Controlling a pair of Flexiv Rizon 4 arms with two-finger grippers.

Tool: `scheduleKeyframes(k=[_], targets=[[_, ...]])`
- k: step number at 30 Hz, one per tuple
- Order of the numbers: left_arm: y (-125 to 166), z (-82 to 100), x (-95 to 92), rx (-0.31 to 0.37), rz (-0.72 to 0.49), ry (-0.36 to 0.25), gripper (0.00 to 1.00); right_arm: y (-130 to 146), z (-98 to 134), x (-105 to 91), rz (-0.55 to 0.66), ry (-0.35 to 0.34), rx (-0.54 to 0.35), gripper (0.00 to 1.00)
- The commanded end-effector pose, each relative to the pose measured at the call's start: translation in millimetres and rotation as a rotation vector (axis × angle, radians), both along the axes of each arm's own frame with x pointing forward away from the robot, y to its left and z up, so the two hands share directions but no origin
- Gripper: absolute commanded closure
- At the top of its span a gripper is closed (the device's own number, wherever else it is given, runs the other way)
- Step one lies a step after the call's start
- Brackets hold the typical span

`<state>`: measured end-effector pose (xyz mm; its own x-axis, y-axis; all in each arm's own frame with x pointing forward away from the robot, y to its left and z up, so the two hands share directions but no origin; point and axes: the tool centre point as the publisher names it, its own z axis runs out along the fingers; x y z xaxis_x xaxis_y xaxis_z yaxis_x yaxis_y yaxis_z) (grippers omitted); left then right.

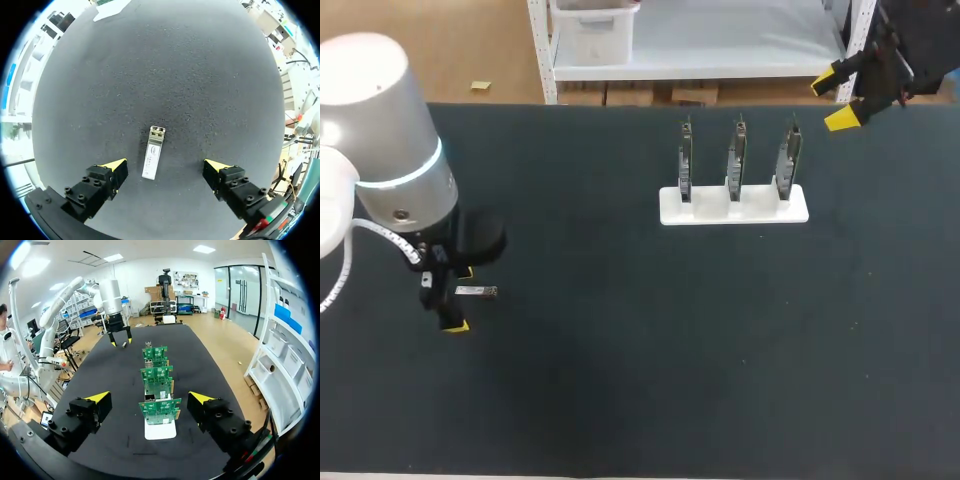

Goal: Pick up the optical module with the left hand, and insert it into the network port with the right hand.

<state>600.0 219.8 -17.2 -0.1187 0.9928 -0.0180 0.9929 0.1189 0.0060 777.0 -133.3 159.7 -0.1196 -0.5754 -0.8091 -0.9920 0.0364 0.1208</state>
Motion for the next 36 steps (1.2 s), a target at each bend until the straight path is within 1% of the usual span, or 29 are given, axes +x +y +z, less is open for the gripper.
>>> scheduleKeyframes(k=[1, 4, 5, 6, 12, 25, 28, 30, 34, 36], targets=[[1, -2.9, -0.8, 0.002, -0.006, 0.000, 0.00, 0, 0, -1.6, -0.003, -0.003, -0.001, 0.00], [1, -3.9, -0.9, 0.005, -0.015, -0.002, 0.00, 0, 0, -1.6, -0.003, -0.003, -0.001, 0.00], [2, -4.7, -0.7, 0.004, -0.014, 0.004, 0.26, 0, 0, -1.6, -0.003, -0.003, -0.001, 0.00], [3, -5.6, -0.3, 0.006, -0.014, 0.001, 1.00, 0, 0, -1.6, -0.003, -0.003, -0.001, 0.00], [4, -6.3, 0.3, 0.036, -0.041, 0.011, 1.00, 0, 0, -1.6, -0.003, -0.003, -0.001, 0.00], [0, -5.1, 1.6, 0.027, -0.035, 0.008, 1.00, 0, 0, -1.6, -0.003, -0.003, -0.001, 0.00], [-5, -1.0, 3.6, 0.018, -0.022, -0.005, 1.00, 0, 0, -1.6, -0.003, -0.003, -0.001, 0.00], [-9, 2.9, 7.1, -0.009, -0.005, -0.022, 1.00, 0, 0, -1.6, -0.003, -0.003, -0.001, 0.00], [-17, 12.0, 15.3, -0.039, 0.009, -0.056, 1.00, 0, 0, -1.6, -0.003, -0.003, -0.001, 0.00], [-21, 17.9, 20.7, -0.078, 0.033, -0.073, 1.00, 0, 0, -1.6, -0.003, -0.003, -0.001, 0.00]])
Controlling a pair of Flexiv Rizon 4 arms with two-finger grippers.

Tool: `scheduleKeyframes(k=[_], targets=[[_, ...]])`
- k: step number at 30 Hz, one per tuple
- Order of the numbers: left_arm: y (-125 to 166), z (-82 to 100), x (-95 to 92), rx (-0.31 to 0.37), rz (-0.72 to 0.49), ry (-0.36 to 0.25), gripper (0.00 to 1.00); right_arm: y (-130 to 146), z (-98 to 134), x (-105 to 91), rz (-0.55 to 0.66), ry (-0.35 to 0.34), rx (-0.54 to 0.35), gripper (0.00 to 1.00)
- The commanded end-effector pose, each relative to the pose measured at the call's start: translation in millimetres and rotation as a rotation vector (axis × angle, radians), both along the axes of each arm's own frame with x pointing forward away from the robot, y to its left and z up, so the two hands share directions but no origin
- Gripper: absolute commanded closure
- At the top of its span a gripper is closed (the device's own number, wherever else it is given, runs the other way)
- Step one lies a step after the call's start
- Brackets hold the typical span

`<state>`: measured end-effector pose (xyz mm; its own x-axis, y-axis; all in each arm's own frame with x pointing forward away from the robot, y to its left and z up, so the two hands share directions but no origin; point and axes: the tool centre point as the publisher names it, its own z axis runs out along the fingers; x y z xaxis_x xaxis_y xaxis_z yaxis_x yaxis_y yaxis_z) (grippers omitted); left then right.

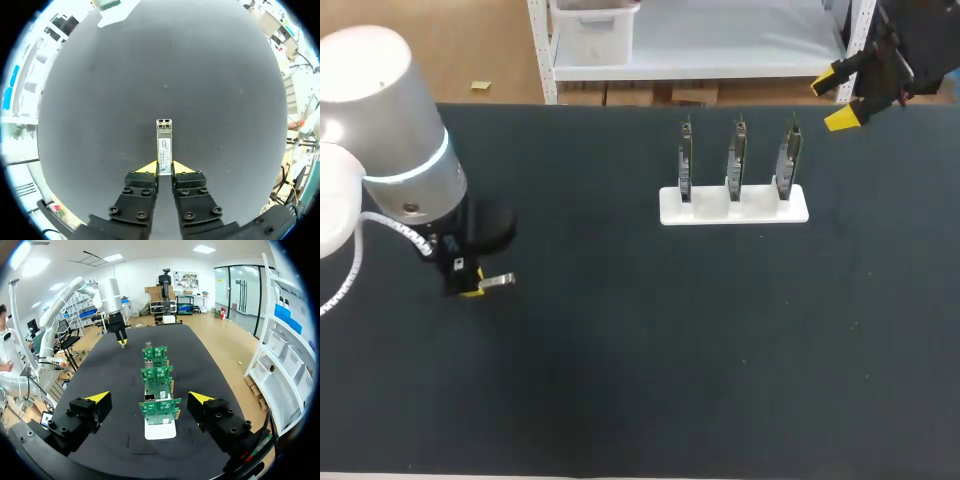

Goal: Pick up the optical module with the left hand, and insert it into the network port with the right hand.

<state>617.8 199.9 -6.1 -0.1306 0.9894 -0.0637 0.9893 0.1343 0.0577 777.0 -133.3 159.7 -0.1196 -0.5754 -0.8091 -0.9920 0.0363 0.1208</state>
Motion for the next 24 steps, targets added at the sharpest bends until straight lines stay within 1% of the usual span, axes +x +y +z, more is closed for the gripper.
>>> scheduleKeyframes(k=[1, 5, 8, 10, 11, 12, 13, 16, 20, 23, 24], targets=[[-2, 9.8, 6.1, -0.055, 0.027, -0.025, 1.00, 0, 0, -1.6, -0.003, -0.003, -0.001, 0.00], [-13, 26.2, 19.4, -0.150, 0.071, -0.059, 1.00, 0, 0, -1.6, -0.003, -0.003, -0.001, 0.00], [-27, 51.2, 36.3, -0.301, 0.143, -0.098, 1.00, 0, 0, -1.6, -0.003, -0.003, -0.001, 0.00], [-34, 70.1, 49.3, -0.419, 0.186, -0.127, 1.00, 0, 0, -1.6, -0.003, -0.003, -0.001, 0.00], [-37, 77.9, 55.7, -0.462, 0.199, -0.140, 1.00, 0, 0, -1.6, -0.003, -0.003, -0.001, 0.00], [-40, 83.6, 60.1, -0.490, 0.202, -0.149, 1.00, 0, 0, -1.6, -0.003, -0.003, -0.001, 0.00], [-46, 96.0, 69.8, -0.566, 0.217, -0.162, 1.00, 0, 0, -1.6, -0.003, -0.003, -0.001, 0.00], [-58, 118.9, 92.4, -0.664, 0.225, -0.189, 1.00, 0, 0, -1.6, -0.003, -0.003, -0.001, 0.00], [-79, 145.0, 122.1, -0.789, 0.204, -0.217, 1.00, 0, 0, -1.6, -0.003, -0.003, -0.001, 0.00], [-100, 162.1, 142.1, -0.864, 0.172, -0.232, 1.00, 0, 0, -1.6, -0.003, -0.003, -0.001, 0.00], [-108, 167.4, 148.2, -0.873, 0.154, -0.238, 1.00, 0, 0, -1.6, -0.003, -0.003, -0.001, 0.00]])
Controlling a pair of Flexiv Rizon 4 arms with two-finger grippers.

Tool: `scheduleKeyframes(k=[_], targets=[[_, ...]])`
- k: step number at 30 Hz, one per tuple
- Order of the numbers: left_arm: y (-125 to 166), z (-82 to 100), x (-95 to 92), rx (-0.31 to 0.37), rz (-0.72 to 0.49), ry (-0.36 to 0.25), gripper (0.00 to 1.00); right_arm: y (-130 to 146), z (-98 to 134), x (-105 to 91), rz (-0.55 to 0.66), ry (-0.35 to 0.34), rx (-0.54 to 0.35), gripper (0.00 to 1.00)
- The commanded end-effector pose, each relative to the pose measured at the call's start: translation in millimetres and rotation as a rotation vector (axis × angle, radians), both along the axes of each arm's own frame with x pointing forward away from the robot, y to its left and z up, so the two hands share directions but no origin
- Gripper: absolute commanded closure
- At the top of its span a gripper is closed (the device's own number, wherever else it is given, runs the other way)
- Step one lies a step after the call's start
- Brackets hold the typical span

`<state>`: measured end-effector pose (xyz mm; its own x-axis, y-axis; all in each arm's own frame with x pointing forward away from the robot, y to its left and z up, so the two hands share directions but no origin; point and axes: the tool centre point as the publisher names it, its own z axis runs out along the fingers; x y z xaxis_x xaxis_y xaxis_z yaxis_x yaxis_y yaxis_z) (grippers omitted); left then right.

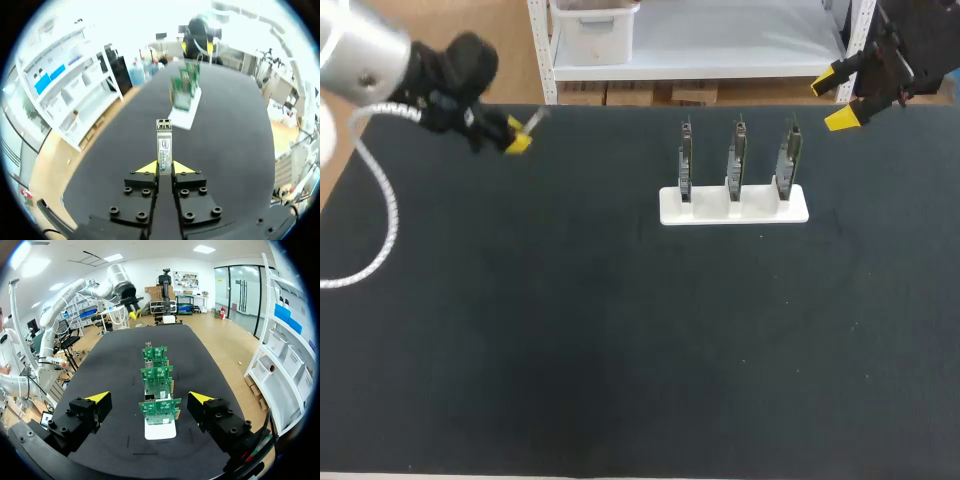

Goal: Pick up the optical module with the left hand, and insert it into the network port with the right hand.

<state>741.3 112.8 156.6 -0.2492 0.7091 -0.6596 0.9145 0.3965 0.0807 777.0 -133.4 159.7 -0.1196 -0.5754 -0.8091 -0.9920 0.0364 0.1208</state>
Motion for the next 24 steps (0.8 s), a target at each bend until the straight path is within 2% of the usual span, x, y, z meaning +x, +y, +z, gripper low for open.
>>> scheduleKeyframes(k=[1, 6, 8, 10, 13, 15, 20, 24], targets=[[-29, 9.2, 31.4, -0.252, -0.076, -0.093, 1.00, 0, 0, -1.6, -0.003, -0.003, -0.001, 0.00], [-78, 33.6, 58.7, -0.298, -0.148, -0.155, 1.00, 0, 0, -1.6, -0.003, -0.003, -0.001, 0.00], [-99, 42.6, 68.3, -0.362, -0.182, -0.164, 1.00, 0, 0, -1.6, -0.003, -0.003, -0.001, 0.00], [-121, 50.5, 76.7, -0.382, -0.218, -0.183, 1.00, 0, 0, -1.6, -0.003, -0.003, -0.001, 0.00], [-153, 61.7, 85.5, -0.449, -0.268, -0.199, 1.00, 0, 0, -1.6, -0.003, -0.003, -0.001, 0.00], [-175, 68.0, 88.3, -0.500, -0.301, -0.202, 1.00, 0, 0, -1.6, -0.003, -0.003, -0.001, 0.00], [-226, 74.9, 84.2, -0.574, -0.379, -0.196, 1.00, 0, 0, -1.6, -0.003, -0.003, -0.001, 0.00], [-258, 76.0, 76.4, -0.597, -0.423, -0.195, 1.00, 0, 0, -1.6, -0.003, -0.003, -0.001, 0.00]])
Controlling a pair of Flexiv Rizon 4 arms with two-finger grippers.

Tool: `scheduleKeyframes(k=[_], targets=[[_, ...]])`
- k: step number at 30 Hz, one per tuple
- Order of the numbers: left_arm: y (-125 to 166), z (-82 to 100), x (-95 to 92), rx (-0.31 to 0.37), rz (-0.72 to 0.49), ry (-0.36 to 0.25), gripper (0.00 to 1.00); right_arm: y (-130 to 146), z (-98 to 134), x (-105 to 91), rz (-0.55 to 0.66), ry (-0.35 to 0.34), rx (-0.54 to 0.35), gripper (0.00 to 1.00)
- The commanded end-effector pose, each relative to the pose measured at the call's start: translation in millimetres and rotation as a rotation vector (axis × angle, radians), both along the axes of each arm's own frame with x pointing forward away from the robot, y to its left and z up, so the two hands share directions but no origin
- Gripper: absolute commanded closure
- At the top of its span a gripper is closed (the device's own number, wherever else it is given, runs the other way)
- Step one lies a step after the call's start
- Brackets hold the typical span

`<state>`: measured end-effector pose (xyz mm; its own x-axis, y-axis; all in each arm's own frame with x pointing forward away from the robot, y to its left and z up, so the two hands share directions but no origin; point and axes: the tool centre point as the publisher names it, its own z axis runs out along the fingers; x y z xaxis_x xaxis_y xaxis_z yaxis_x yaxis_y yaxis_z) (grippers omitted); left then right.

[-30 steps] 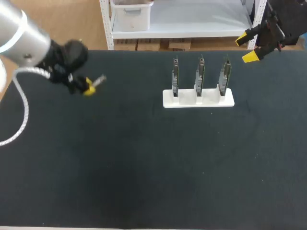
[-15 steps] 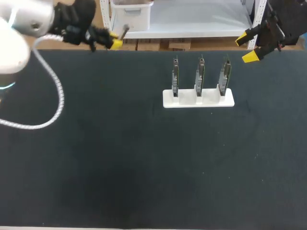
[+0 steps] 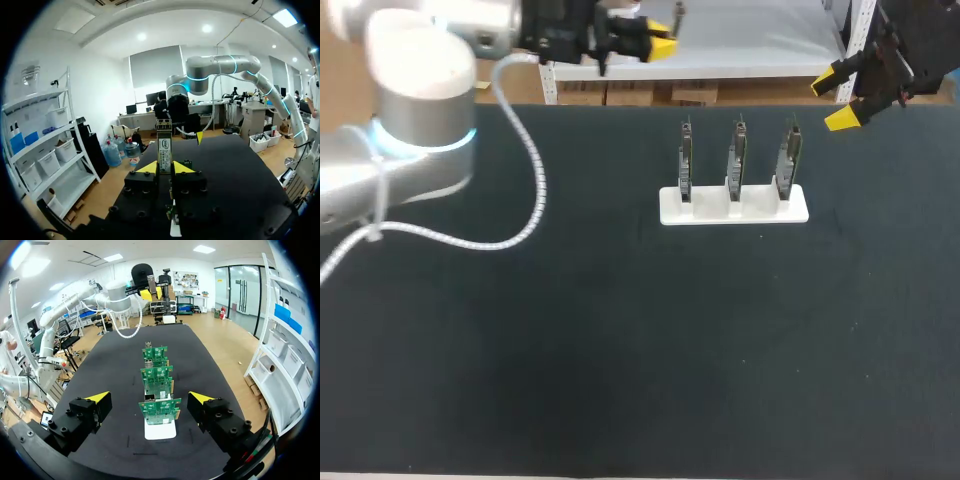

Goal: Pick up the optical module with the left hand, and insert it into the network port with the right hand.

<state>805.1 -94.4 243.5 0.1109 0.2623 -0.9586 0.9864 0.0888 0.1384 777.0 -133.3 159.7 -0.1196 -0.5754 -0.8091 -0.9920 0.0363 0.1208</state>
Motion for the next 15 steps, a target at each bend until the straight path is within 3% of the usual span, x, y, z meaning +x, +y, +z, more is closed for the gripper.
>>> scheduleKeyframes(k=[1, 4, 15], targets=[[-57, -11.0, 10.8, -0.042, -0.060, 0.004, 1.00, 0, 0, -1.6, -0.003, -0.003, -0.001, 0.00], [-74, -14.1, 5.1, -0.018, -0.070, -0.014, 1.00, 0, 0, -1.6, -0.003, -0.003, -0.001, 0.00], [-108, -24.1, -5.4, -0.117, -0.066, 0.023, 1.00, 0, 0, -1.6, -0.003, -0.003, -0.001, 0.00]])
